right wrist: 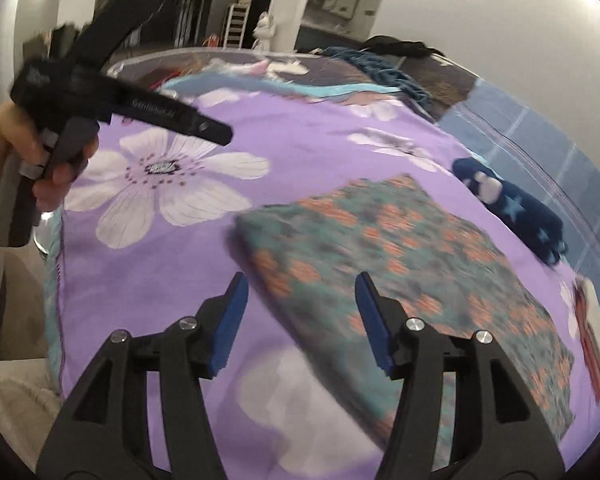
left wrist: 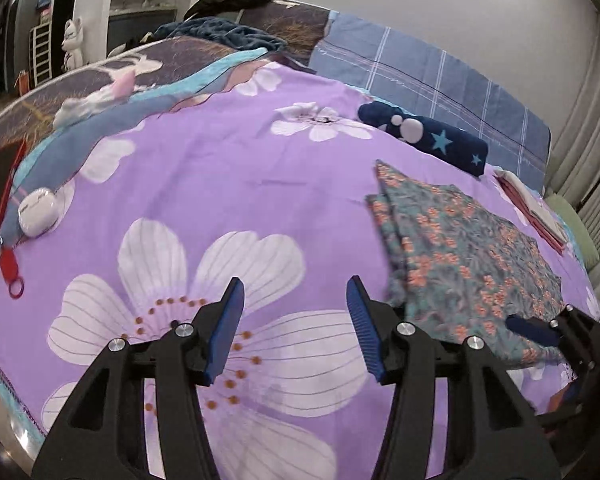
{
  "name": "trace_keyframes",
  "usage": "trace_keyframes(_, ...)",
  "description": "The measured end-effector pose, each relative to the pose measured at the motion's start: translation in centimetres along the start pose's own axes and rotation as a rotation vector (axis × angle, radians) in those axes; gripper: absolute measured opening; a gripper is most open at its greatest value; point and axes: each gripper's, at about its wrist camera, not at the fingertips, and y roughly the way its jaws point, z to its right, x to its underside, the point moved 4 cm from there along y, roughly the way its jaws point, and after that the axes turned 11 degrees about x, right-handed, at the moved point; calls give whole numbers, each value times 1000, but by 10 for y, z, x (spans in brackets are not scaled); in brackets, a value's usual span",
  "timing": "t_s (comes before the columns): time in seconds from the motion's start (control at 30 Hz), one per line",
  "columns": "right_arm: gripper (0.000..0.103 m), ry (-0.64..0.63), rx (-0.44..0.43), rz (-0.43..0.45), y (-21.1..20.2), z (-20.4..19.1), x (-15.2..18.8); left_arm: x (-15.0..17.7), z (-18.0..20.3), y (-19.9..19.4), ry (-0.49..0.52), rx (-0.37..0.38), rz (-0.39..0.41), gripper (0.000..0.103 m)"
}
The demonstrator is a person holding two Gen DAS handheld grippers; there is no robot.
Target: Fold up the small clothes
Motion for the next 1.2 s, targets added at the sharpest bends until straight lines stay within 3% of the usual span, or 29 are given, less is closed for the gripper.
trace_keyframes(0.1,57,-59,61,-29,15,-16,-7,-1,-9,9,-28,10,-11,54)
trace_keyframes(0.23,57,-89,69,-44,25,-29,-9,-3,-15,26,-51,71,-35,54)
trace_keyframes(0.3,56,-99,88,-51,33,-32,-9,-7,-13,38,-51,126,-53,54)
trace_keyframes(0.43,55,-92,109,-69,47,-36,-12,-30,4,84,-52,354,-151,54)
trace_keyframes(0.6,54,-79,121,-81,52,-33,-15,-49,38,145,-1,477,-287,54)
trace_keyframes(0.67,50,-77,127,-85,53,-32,-14,-55,48,167,25,470,-298,54)
trace_keyframes(0.7,46,-81,131,-89,55,-32,-14,-62,53,175,39,462,-277,48)
trace_keyframes(0.73,43,-86,138,-91,56,-33,-14,-67,55,181,27,461,-269,29)
trace_keyframes(0.8,36,-105,168,-92,60,-35,-17,-75,52,193,-39,481,-274,7)
trace_keyframes(0.83,27,-116,186,-91,62,-36,-19,-82,50,196,-80,500,-268,6)
trace_keyframes(0.9,3,-114,209,-77,62,-35,-24,-90,58,183,-41,516,-212,6)
trace_keyframes(1.0,3,-18,166,-39,48,-23,-35,-95,72,156,29,508,-126,6)
trace_keyframes(1.07,3,-14,152,-42,48,-20,-36,-96,70,153,26,486,-110,6)
trace_keyframes(1.17,3,-35,138,-79,58,-25,-28,-89,51,172,34,348,-132,6)
trace_keyframes(1.2,4,-45,145,-81,58,-28,-26,-84,42,179,9,333,-159,6)
